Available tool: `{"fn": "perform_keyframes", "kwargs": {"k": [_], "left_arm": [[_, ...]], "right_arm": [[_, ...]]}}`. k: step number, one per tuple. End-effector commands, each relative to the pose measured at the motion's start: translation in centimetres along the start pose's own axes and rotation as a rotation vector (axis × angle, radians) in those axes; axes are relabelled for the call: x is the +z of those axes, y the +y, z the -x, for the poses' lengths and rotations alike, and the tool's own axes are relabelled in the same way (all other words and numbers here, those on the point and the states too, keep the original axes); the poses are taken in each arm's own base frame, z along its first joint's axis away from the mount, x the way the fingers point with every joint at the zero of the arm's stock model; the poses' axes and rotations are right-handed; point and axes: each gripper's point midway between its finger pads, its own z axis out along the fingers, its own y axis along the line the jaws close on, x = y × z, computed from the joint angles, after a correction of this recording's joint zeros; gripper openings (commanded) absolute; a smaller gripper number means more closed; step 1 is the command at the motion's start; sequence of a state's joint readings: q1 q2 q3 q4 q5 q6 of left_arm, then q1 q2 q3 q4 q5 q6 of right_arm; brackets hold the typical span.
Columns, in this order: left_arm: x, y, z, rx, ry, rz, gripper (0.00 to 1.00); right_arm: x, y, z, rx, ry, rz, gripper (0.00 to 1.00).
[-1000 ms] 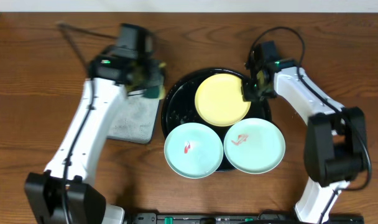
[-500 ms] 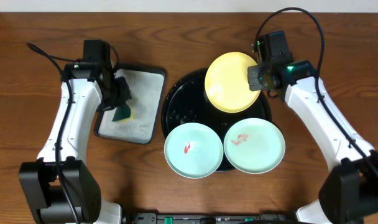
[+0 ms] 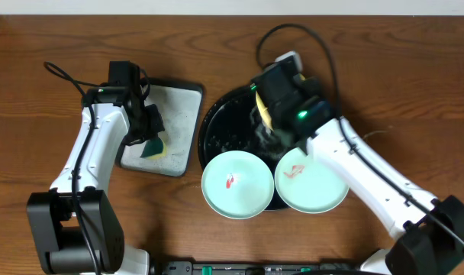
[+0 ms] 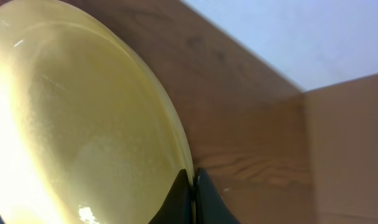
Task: Clean dirty plates on tray and stack at the side
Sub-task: 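Lift the yellow plate off the black tray with the right gripper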
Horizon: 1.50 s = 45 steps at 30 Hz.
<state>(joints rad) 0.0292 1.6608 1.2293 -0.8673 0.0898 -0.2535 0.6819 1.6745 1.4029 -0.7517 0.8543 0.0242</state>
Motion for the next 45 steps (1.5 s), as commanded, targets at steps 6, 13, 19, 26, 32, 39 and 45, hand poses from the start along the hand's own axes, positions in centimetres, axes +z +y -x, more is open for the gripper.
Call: {"fn": "perform_keyframes", "kwargs": {"k": [6,13,19,26,32,39,45], "left_arm": [[0.2,0.4,0.0,0.014,0.004,0.015,0.09],[0.2,0.4,0.0,0.014,0.003,0.015,0.09],[0.2,0.4,0.0,0.014,0.004,0.015,0.09],[0.2,0.4,-0.1,0.014,0.007,0.016,0.09],[0.2,0.4,-0.1,0.014,0.008,0.016,0.09],[0.2,0.4,-0.2,0.014,0.011,0.017,0.09],[0.2,0.4,-0.2,0.014,0.011,0.017,0.09]], "right_arm": [[-4.7,-2.6,1.6,-0.074,-0.107,-0.287,0.01],[-6.5,-2.3,2.2,-0.114,-0.148,-0.330,0.01],[-7.1,-2.1,2.3,-0.118,-0.161,-0.322,0.01],[-7.2,-2.1,2.4,-0.119,-0.164,-0.320,0.01],[-7.2,-2.1,2.4,-0.118,-0.164,-0.320,0.01],[-7.2,-2.0,2.4,-0.116,-0.165,-0.311,0.01],[-7.2,-2.0,2.4,-0.116,-0.165,-0.311,0.01]]}}
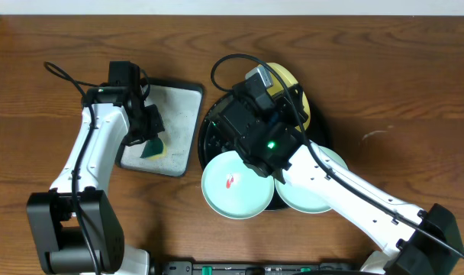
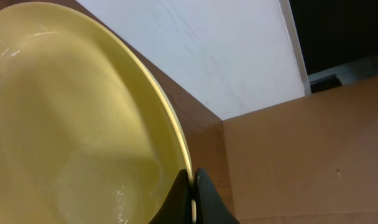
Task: Clean dirty plates on tray and stack at the side
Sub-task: 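Lift the yellow plate off the black tray with the right gripper, then carry the yellow plate right and set it on the table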
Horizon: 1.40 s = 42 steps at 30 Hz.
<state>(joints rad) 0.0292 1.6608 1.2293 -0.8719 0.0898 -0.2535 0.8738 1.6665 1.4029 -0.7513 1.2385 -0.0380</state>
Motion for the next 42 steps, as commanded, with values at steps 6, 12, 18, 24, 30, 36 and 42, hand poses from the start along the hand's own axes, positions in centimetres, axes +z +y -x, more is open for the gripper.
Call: {"fn": "perform_keyframes", "kwargs": {"k": [6,12,18,24,30,36,42], "left_arm": [[0.2,0.4,-0.1,0.014,0.007,0.016,0.09],[0.2,0.4,0.0,0.014,0.006,0.015,0.09],[0.2,0.4,-0.1,0.014,0.006,0.015,0.09],[0.2,0.4,-0.1,0.013,0.007,0.016,0.09],[0.2,0.4,-0.2,0.013,0.011,0.017,0.09],[0.2,0.5,-0.3,0.014,0.017,0.019,0.09],[0.2,0.5,-0.3,0.014,0.017,0.019,0.09]], "right_arm": [[-0.4,0.1,0.1,0.068,-0.011,0.059,0.01],[2.1,3.3,-1.0,0.252,0.086,0.325,0.01],[1.7,0.7,0.2,0.172,0.039,0.309,0.01],[0.8,0.4,-0.5,0.055,0.041,0.253,0.01],[-0.6,-0.3,0.5,0.049,-0.008,0.182,0.01],[-0.2,-0.3,0.1,0.141,0.018,0.175,0.01],[2.8,-0.4,-4.8,0.525,0.271,0.270,0.01]]}}
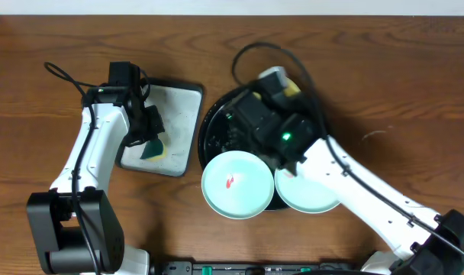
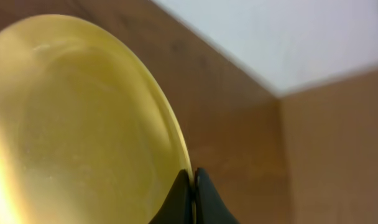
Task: Clean dirty plates on tray and stack at the side
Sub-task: 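Carry the yellow plate right and set it on the table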
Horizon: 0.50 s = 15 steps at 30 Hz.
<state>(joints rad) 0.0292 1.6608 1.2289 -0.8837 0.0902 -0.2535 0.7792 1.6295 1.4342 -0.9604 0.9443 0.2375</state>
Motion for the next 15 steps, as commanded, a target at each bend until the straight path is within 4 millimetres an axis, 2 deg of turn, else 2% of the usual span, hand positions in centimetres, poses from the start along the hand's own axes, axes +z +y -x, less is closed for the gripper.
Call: {"fn": "perform_keyframes", "kwargs": {"k": [1,5,9,12,15], "left_arm": [[0.2,0.4,0.0,0.014,0.005,0.015,0.09],[0.2,0.4,0.0,0.014,0.005,0.015,0.09],[0.2,0.4,0.0,0.014,0.005,0.015,0.09],[0.2,0.4,0.0,0.014,0.005,0.015,0.08],[0.2,0.4,0.0,0.014,0.005,0.015,0.09]], "right_arm": [[1.8,-2.3,-1.5,0.390,0.127,0.096,0.01],[5.0,-4.5,-4.6,0.581,0.332,0.255,0.01],[8.2,-8.0,-8.1,0.760,0.494,0.402,0.01],[10.3,-11.4,-11.5,0.884,0.585,0.418,0.01],[12.3,-15.0,-16.0,1.000,0.677,0.337,0.01]]}}
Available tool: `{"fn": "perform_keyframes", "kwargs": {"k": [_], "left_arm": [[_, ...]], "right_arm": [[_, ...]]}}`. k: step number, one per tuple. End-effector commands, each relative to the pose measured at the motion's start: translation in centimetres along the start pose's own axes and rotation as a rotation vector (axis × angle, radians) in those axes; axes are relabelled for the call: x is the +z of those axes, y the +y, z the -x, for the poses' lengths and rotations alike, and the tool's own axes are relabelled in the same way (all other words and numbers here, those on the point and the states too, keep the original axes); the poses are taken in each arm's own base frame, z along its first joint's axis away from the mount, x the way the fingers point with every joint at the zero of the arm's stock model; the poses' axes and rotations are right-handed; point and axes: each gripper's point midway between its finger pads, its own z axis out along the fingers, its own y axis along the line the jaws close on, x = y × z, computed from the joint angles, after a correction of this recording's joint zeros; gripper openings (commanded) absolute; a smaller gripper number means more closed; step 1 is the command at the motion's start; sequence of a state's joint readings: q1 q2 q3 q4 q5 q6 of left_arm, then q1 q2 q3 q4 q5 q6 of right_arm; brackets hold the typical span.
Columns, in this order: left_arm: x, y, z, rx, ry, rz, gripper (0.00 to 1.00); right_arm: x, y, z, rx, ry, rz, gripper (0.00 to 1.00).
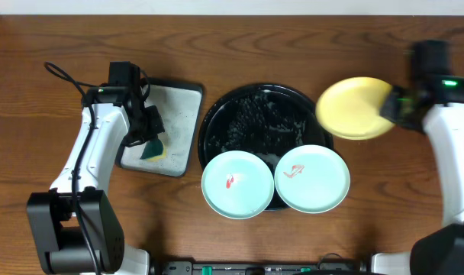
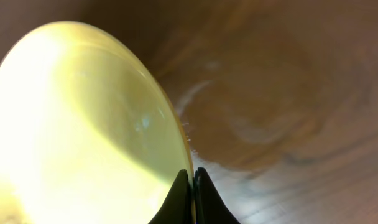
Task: Clean dirty plates on tray and stack at the side
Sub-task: 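Carry the yellow plate right and set it on the table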
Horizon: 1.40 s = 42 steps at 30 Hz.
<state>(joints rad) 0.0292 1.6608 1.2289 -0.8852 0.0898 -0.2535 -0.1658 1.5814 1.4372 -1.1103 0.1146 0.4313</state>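
My right gripper is shut on the rim of a yellow plate, held flat over the table to the right of the round black tray. In the right wrist view the yellow plate fills the left side, its edge pinched between the black fingertips. Two pale green plates with red smears lie at the tray's front: the left one and the right one. My left gripper is down on a green and yellow sponge on the grey mat; its jaws are hidden by the wrist.
The black tray's back half is bare and speckled. Brown wooden table extends right of the tray and below the held plate. A black cable trails from the left arm at the far left.
My right arm has swung from over the tray's back to the right side of the table, carrying the yellow plate, which now lies flat and right of the tray. The left arm is unchanged.
The right gripper stayed shut on the yellow plate's rim throughout: first tilted over the tray's middle, then raised toward the tray's back, then again over the tray, and now out past the tray's right edge. The left gripper stayed at the sponge on the mat.
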Motion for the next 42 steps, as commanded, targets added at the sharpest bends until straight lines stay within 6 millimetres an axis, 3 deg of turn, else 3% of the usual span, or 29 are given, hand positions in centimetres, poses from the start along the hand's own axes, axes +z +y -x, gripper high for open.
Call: {"fn": "perform_keyframes", "kwargs": {"k": [1,4,7,10,14,15,19,20,26,29,32,37,42], "left_arm": [[0.2,0.3,0.0,0.014,0.003,0.014,0.09],[0.2,0.3,0.0,0.014,0.003,0.014,0.09],[0.2,0.3,0.1,0.014,0.000,0.013,0.09],[0.2,0.3,0.1,0.014,0.000,0.013,0.09],[0.2,0.3,0.1,0.014,-0.001,0.013,0.09],[0.2,0.3,0.2,0.014,-0.003,0.012,0.09],[0.2,0.3,0.2,0.014,-0.003,0.012,0.08],[0.2,0.3,0.2,0.014,-0.003,0.012,0.09],[0.2,0.3,0.2,0.014,-0.004,0.012,0.09],[0.2,0.3,0.2,0.014,-0.004,0.012,0.09],[0.2,0.3,0.2,0.014,-0.003,0.012,0.09],[0.2,0.3,0.2,0.014,-0.004,0.012,0.09],[0.2,0.3,0.2,0.014,-0.004,0.012,0.09]], "right_arm": [[1.2,-3.2,0.6,0.122,0.077,0.073,0.01],[3.9,-7.5,0.7,0.241,0.106,0.023,0.01],[6.6,-9.9,0.2,0.314,0.125,-0.005,0.01],[9.1,-11.5,-1.3,0.372,0.161,-0.026,0.01],[10.7,-12.3,-2.3,0.397,0.163,-0.024,0.03],[10.8,-12.3,-2.2,0.397,0.159,-0.018,0.06],[10.0,-10.4,-1.3,0.362,0.140,0.091,0.49],[9.6,-9.9,-1.2,0.358,0.138,0.117,0.54],[5.5,-5.5,-2.7,0.197,0.157,0.286,0.57],[3.5,-3.5,-5.0,0.105,0.209,0.321,0.56],[2.3,-2.8,-8.0,-0.001,0.282,0.268,0.55],[2.6,-2.0,-12.4,-0.146,0.389,0.146,0.52],[4.7,-1.1,-16.7,-0.200,0.450,0.080,0.51]]}}
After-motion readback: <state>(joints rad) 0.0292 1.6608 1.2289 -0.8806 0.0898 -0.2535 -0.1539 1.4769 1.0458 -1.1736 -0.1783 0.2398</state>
